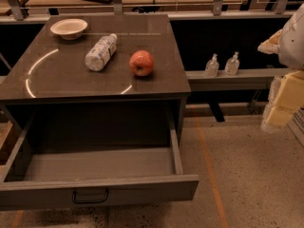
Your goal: Place apple into top drawer
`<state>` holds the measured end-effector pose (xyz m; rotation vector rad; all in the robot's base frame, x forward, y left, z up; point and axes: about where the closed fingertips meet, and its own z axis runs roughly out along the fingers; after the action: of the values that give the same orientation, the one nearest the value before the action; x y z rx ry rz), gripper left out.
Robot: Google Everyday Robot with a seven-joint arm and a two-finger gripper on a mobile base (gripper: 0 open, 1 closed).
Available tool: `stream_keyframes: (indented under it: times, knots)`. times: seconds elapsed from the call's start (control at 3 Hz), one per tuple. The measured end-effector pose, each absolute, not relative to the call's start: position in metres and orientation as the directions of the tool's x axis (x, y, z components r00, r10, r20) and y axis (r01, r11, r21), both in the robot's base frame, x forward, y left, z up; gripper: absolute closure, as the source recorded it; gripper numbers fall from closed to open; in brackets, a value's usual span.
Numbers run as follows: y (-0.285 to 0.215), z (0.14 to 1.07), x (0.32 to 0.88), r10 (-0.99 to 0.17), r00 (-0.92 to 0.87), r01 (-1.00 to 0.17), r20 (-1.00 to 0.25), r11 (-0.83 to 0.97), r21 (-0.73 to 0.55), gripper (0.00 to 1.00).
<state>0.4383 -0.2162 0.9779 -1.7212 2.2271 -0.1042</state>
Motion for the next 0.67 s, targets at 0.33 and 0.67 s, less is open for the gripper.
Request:
stream_keyframes:
  times: [0.33, 0.67]
  knots:
    - [-0.216, 0.978, 0.438, -0.953, -0.220, -0.929, -0.208, 0.270, -0.252, 0.00]
    - [-0.214, 0.978, 0.452, -0.926, -0.243, -0.904, -0.290, 0.325, -0.278, 0.00]
